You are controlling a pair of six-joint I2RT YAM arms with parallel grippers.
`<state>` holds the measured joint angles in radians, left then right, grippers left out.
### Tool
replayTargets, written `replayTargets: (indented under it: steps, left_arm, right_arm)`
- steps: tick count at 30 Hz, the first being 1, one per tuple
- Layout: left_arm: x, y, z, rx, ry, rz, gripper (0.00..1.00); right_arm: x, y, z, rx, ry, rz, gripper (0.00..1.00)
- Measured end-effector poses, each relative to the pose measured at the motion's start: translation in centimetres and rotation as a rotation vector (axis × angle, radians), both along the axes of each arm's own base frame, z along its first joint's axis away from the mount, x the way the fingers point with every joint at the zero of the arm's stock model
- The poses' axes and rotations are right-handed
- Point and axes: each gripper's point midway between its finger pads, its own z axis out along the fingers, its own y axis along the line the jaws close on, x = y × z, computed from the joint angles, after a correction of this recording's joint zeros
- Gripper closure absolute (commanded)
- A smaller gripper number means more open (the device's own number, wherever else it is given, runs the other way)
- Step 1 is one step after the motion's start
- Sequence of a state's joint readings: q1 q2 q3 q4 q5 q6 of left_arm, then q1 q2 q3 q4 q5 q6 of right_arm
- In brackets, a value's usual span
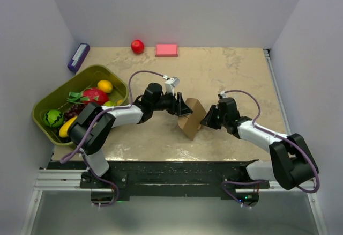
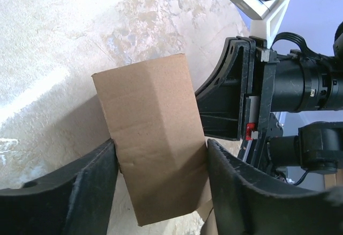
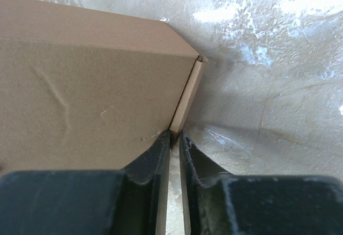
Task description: Fold the paper box
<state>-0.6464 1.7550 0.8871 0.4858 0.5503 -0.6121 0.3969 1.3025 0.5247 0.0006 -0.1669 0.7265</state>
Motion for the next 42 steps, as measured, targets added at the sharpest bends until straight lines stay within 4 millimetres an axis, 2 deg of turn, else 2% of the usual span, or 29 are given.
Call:
replayTargets:
  steps: [6,12,17,19,21,26,29,30,32,33,38,42]
  left_arm:
    - [0.1,0.1,-0.3,0.015,0.003,0.015,0.54]
    - [0.1,0.4,-0.5,0.014,0.008,0.033,0.65]
    - [0.0,1.6,-0.7,-0.011,0.028,0.074,0.70]
    - [-0.3,2.1,-0.9,-0.025,0.049,0.091,0.72]
    - [-0.3,2.6,-1.0,-0.037,0.072,0.105,0.74]
    - [-0.5,3.0,-1.1,-0.053,0.116,0.108,0.80]
    - [-0.7,3.3,-1.5,-0.060,0.161,0.095,0.83]
    - [-0.7,3.4,-1.7,-0.065,0.178,0.090,0.84]
    - [-0.7,3.7,-1.9,-0.074,0.213,0.086,0.85]
    - [-0.7,3.9,-1.9,-0.077,0.224,0.085,0.85]
    - [-0.8,4.4,-2.1,-0.084,0.278,0.087,0.86]
    - [-1.2,4.7,-2.4,-0.090,0.327,0.087,0.88]
  right_arm:
    - [0.1,0.1,0.2,0.002,-0.004,0.002,0.76]
    - [0.2,0.3,1.1,0.023,-0.024,0.001,0.59]
    - [0.9,0.6,4.5,0.053,-0.113,0.007,0.41]
    - [1.1,0.5,6.1,0.050,-0.164,0.022,0.29]
    - [0.9,0.5,7.7,0.036,-0.235,0.056,0.21]
    - [-1.0,0.9,11.8,-0.024,-0.427,0.184,0.15]
    - [-2.6,2.2,13.7,-0.058,-0.526,0.282,0.14]
    - [-3.1,2.8,14.0,-0.063,-0.543,0.318,0.09]
    - [-4.2,4.1,14.0,-0.086,-0.565,0.385,0.06]
    - [-4.8,4.7,13.7,-0.103,-0.567,0.415,0.01]
    - [-7.7,7.4,11.3,-0.219,-0.565,0.543,0.01]
    - [-8.3,8.3,10.7,-0.331,-0.594,0.572,0.01]
